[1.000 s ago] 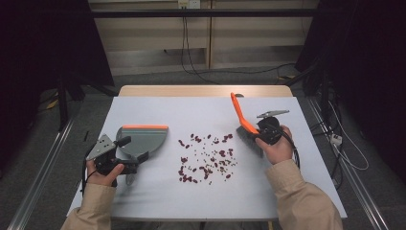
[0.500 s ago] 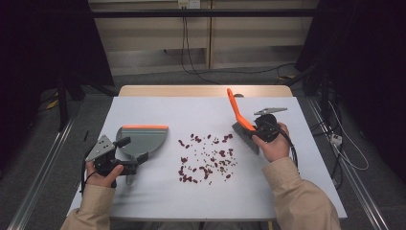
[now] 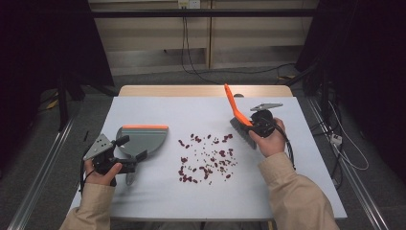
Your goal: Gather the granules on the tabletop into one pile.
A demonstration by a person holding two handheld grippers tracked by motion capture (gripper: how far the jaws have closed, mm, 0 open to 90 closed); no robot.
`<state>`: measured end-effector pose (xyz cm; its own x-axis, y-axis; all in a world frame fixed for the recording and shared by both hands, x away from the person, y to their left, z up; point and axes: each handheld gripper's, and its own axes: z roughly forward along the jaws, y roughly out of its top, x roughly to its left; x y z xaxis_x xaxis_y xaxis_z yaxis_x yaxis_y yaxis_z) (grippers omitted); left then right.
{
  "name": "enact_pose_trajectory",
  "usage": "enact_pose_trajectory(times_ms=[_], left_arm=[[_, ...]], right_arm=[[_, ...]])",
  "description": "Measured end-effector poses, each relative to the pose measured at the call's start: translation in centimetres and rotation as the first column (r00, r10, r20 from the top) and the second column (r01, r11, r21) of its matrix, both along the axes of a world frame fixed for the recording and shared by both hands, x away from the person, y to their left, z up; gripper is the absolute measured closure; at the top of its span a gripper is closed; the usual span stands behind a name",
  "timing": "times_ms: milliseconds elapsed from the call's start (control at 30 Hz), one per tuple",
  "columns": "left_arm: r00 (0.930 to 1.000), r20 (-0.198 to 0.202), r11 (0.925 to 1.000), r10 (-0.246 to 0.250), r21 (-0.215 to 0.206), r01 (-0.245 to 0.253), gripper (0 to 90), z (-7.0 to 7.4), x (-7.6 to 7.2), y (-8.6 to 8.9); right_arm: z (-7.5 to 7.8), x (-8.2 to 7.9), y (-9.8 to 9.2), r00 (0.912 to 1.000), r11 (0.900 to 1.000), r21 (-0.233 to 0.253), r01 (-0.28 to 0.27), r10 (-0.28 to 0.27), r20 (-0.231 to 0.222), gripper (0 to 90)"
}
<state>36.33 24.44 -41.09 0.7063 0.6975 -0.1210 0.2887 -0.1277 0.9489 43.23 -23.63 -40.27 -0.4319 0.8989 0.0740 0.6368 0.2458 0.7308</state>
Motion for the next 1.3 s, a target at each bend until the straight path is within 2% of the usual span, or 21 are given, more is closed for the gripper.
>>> enact_pose_trajectory(times_ms=[200, 367, 400, 500, 533, 600, 700, 767, 900, 967, 1133, 1300], left_arm=[[1.0000, -0.005, 1.0000, -0.001, 0.005, 0.001, 5.5, -0.1, 0.1, 0.0], [1.0000, -0.008, 0.9999, -0.001, 0.013, 0.001, 5.5, -0.1, 0.1, 0.0], [1.0000, -0.007, 1.0000, -0.001, 0.010, 0.001, 5.5, -0.1, 0.1, 0.0], [1.0000, -0.007, 1.0000, 0.001, 0.009, -0.001, 5.5, -0.1, 0.1, 0.0], [1.0000, -0.007, 1.0000, 0.001, 0.009, -0.001, 5.4, -0.1, 0.1, 0.0], [1.0000, -0.008, 1.0000, 0.001, 0.008, 0.000, 5.5, -0.2, 0.2, 0.0], [1.0000, -0.005, 1.0000, 0.002, 0.008, -0.002, 5.5, -0.2, 0.2, 0.0], [1.0000, -0.006, 1.0000, 0.000, 0.002, 0.000, 5.5, -0.1, 0.2, 0.1], [1.0000, -0.004, 1.0000, 0.003, -0.002, -0.003, 5.5, -0.1, 0.2, 0.0], [1.0000, -0.003, 1.0000, -0.003, 0.003, 0.003, 5.5, -0.1, 0.2, -0.1], [1.0000, -0.001, 0.9999, 0.003, -0.014, -0.003, 5.6, 0.0, 0.0, -0.1], [1.0000, 0.000, 0.9998, 0.009, -0.015, -0.009, 5.6, 0.1, 0.0, 0.2]], right_arm=[[-0.7, 1.7, -0.3, 0.9996, 1.000, -0.030, -0.004, 0.005, 0.027, 71.2], [-1.2, 3.2, 0.6, 0.9988, 0.996, -0.081, -0.028, 0.031, 0.038, 71.2], [-1.3, 3.5, 1.0, 0.9978, 0.994, -0.103, -0.040, 0.045, 0.048, 71.2], [-2.0, 3.8, 2.1, 0.9961, 0.984, -0.162, -0.076, 0.082, 0.030, 71.2], [-2.3, 3.8, 2.4, 0.9944, 0.984, -0.150, -0.092, 0.099, 0.038, 71.2], [-2.3, 3.7, 3.0, 0.9914, 0.979, -0.170, -0.116, 0.124, 0.041, 71.2], [-2.2, 3.4, 3.6, 0.9873, 0.970, -0.190, -0.149, 0.157, 0.024, 71.1], [-2.2, 3.2, 3.7, 0.9847, 0.969, -0.183, -0.167, 0.173, 0.017, 71.0], [-2.2, 2.6, 3.9, 0.9736, 0.957, -0.186, -0.223, 0.228, 0.009, 70.9], [-2.1, 2.3, 4.2, 0.9665, 0.947, -0.200, -0.250, 0.256, 0.006, 70.8], [-2.1, 1.3, 4.5, 0.9522, 0.932, -0.208, -0.298, 0.305, 0.003, 70.5], [-2.1, 0.9, 4.4, 0.9514, 0.933, -0.199, -0.301, 0.308, 0.004, 70.6]])
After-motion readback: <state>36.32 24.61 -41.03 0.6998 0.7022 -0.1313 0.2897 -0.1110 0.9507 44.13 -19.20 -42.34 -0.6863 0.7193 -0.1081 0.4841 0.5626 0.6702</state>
